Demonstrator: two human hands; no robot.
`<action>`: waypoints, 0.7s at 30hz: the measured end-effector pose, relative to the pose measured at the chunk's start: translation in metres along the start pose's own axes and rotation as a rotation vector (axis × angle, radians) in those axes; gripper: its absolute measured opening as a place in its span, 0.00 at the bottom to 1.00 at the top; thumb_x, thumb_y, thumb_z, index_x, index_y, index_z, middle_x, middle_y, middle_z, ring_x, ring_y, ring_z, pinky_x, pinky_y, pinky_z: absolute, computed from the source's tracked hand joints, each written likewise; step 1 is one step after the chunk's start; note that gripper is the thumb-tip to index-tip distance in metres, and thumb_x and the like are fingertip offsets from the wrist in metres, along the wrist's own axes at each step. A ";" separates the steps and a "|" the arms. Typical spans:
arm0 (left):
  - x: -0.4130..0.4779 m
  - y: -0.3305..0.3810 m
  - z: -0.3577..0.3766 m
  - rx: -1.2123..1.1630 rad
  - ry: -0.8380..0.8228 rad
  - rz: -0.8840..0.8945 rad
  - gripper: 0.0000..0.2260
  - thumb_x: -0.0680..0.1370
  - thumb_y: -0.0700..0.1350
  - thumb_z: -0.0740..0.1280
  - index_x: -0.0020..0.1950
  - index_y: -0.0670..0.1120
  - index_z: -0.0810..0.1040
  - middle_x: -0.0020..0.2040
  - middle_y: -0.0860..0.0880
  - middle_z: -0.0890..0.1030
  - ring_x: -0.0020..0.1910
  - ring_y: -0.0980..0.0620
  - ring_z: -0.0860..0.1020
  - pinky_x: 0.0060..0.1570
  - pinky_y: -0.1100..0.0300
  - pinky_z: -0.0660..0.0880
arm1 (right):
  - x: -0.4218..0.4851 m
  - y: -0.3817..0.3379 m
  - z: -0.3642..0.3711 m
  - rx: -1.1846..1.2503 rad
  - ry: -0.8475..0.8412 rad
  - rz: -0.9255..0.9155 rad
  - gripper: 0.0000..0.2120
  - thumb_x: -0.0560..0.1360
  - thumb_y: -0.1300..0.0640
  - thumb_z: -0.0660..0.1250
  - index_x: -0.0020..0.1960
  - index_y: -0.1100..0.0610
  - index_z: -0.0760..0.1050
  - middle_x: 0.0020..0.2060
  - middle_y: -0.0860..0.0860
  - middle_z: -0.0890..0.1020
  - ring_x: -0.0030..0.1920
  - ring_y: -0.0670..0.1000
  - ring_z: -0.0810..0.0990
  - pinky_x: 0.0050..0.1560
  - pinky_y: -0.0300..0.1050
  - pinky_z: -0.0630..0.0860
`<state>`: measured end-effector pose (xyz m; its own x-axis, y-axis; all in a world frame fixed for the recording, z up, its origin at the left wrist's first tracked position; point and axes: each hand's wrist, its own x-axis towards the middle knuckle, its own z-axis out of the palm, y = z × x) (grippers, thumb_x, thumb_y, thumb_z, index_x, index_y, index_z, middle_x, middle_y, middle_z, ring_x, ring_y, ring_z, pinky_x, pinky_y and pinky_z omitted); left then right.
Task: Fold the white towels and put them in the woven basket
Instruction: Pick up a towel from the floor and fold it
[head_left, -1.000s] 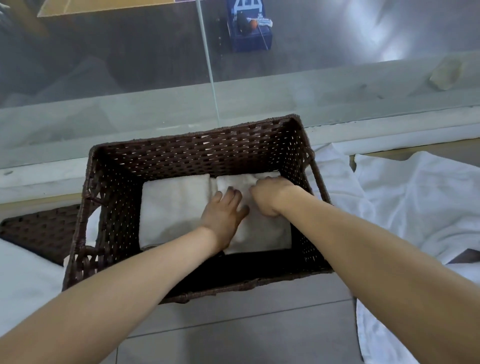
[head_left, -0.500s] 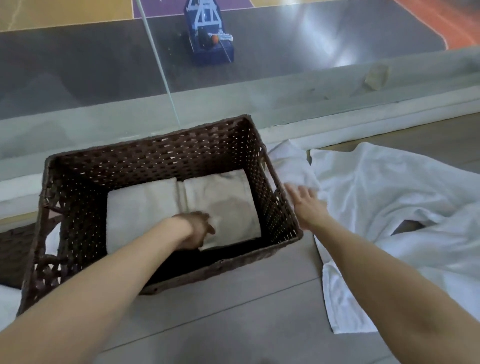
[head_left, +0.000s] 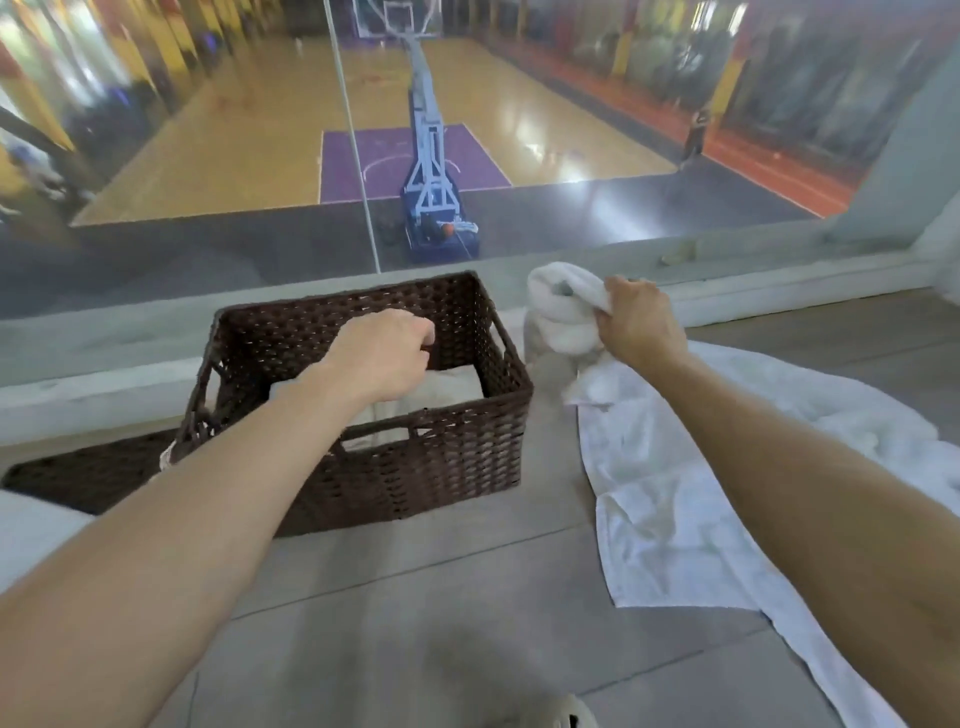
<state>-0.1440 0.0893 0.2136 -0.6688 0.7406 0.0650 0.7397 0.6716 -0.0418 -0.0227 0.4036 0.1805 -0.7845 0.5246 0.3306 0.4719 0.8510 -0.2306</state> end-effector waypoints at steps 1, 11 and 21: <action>-0.019 0.011 -0.018 -0.046 0.060 -0.010 0.13 0.84 0.50 0.64 0.66 0.54 0.82 0.64 0.50 0.84 0.61 0.46 0.82 0.60 0.46 0.80 | -0.013 -0.004 -0.031 0.020 0.041 -0.033 0.08 0.80 0.59 0.67 0.54 0.64 0.76 0.46 0.64 0.81 0.44 0.65 0.79 0.42 0.50 0.68; -0.195 0.124 -0.073 -1.222 0.147 -0.197 0.30 0.69 0.62 0.82 0.66 0.54 0.79 0.57 0.59 0.84 0.58 0.54 0.84 0.55 0.53 0.84 | -0.203 -0.092 -0.186 0.484 -0.016 -0.308 0.06 0.84 0.52 0.66 0.55 0.54 0.78 0.45 0.46 0.81 0.47 0.52 0.78 0.42 0.44 0.66; -0.292 0.026 0.007 -0.830 0.475 -0.468 0.21 0.76 0.57 0.78 0.40 0.45 0.71 0.33 0.51 0.73 0.32 0.51 0.69 0.32 0.53 0.62 | -0.291 -0.093 -0.062 0.668 -0.123 -0.041 0.09 0.87 0.53 0.61 0.54 0.51 0.79 0.44 0.48 0.83 0.45 0.51 0.80 0.37 0.34 0.69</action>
<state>0.0701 -0.1092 0.1868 -0.9346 0.2085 0.2883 0.3557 0.5308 0.7692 0.1861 0.1732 0.1627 -0.8552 0.4519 0.2538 0.1221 0.6515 -0.7488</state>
